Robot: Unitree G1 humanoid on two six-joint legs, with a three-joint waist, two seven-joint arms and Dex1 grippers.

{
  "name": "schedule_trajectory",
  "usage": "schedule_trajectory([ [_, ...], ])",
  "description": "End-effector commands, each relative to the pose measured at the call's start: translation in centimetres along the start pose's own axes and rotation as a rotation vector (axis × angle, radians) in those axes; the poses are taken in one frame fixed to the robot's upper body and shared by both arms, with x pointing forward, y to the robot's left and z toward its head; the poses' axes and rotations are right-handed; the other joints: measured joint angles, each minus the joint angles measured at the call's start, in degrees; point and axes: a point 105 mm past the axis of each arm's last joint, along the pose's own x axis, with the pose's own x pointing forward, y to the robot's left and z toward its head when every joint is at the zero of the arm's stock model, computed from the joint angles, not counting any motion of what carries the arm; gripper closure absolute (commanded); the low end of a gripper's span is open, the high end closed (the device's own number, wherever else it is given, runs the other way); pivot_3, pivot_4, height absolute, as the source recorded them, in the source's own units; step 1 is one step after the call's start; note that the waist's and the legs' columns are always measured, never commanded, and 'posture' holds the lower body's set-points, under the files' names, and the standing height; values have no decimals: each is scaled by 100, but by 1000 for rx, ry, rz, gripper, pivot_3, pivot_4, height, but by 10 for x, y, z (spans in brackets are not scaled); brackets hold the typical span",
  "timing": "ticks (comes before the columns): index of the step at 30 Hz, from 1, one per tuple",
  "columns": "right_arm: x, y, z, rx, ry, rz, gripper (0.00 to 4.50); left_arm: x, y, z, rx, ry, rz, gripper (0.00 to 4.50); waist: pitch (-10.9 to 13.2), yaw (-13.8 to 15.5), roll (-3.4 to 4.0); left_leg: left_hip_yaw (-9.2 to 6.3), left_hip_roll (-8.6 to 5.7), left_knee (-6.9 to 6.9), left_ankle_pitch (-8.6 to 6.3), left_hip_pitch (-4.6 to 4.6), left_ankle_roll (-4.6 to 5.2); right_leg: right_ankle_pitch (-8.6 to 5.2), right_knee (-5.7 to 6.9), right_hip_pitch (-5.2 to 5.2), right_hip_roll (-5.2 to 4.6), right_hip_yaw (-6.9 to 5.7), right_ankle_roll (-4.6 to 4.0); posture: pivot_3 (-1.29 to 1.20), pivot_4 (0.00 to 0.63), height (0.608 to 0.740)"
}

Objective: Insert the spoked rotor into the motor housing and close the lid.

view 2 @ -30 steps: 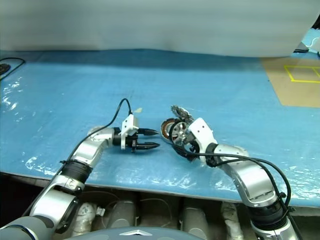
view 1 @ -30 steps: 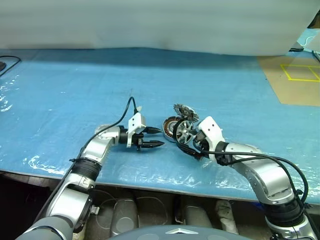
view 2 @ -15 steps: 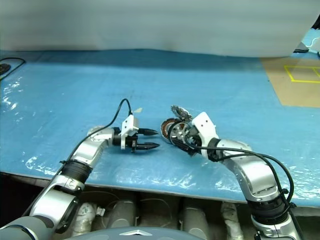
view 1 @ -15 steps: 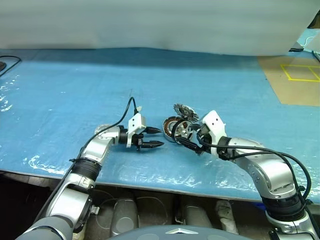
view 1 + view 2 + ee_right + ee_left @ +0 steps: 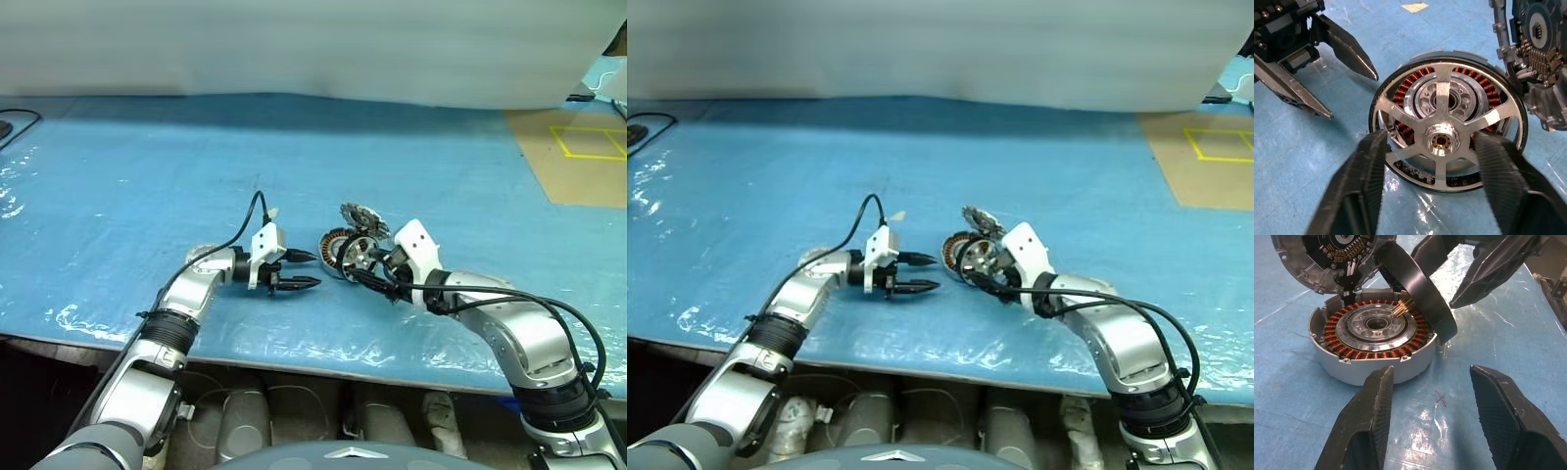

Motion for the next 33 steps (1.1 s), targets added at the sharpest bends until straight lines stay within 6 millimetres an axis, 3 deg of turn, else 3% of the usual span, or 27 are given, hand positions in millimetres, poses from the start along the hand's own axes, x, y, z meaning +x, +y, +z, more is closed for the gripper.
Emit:
schedule_trajectory([
  [1,-1,1,9,-35,-33,-4,1771,-2,1,6,34,-14,8,1909,0,0,0,0,0,0,0,0,0,0,0,0,0,0,0,0,150,740],
  [9,4,-1,5,-26,-23,-27,1771,0,1,6,31,-16,8,1909,0,-1,0,0,0,0,0,0,0,0,0,0,0,0,0,0,150,740],
  [15,6,-3,6,-22,-36,-44,3139,0,2,6,31,-19,11,1909,0,-7,0,0,1,0,0,2,0,0,0,0,0,0,0,0,150,740],
  [23,-2,-1,10,-83,-38,-23,3135,1,2,8,24,-35,13,1909,0,4,0,0,0,1,0,1,1,-1,0,1,0,0,1,0,150,740],
  [33,-32,18,58,-40,-175,153,3135,4,2,11,23,-50,12,1909,0,-3,0,0,0,1,-1,2,2,0,1,0,0,0,1,0,150,740],
])
